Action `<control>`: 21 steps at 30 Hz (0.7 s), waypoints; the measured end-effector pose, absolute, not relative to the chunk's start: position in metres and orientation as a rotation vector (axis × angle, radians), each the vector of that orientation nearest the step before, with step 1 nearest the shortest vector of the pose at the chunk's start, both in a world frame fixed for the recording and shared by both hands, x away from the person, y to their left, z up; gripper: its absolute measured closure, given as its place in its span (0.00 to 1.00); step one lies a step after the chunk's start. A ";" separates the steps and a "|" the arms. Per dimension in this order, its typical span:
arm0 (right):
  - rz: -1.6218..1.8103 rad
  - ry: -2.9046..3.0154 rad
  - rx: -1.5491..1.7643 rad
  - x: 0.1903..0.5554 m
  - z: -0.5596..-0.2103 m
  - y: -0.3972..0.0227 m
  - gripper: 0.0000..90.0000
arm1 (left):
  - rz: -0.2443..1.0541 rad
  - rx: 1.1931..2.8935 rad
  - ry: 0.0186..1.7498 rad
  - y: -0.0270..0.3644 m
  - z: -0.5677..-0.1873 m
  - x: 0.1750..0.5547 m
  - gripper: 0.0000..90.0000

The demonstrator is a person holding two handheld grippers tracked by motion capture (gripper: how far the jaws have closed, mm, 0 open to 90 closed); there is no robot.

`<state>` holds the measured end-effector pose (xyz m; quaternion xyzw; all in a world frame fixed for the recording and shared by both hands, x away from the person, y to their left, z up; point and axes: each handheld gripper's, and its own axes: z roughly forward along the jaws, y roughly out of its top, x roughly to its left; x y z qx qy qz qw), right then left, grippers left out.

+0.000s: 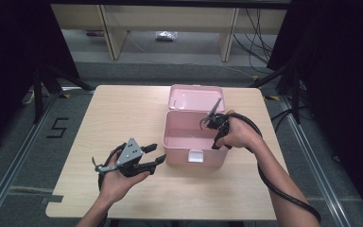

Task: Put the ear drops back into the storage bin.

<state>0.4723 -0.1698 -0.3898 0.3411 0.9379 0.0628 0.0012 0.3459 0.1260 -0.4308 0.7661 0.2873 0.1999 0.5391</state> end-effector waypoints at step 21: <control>0.166 2.934 1.062 0.475 -0.398 -0.171 0.79 | 0.474 1.823 0.681 0.126 -0.431 0.346 0.54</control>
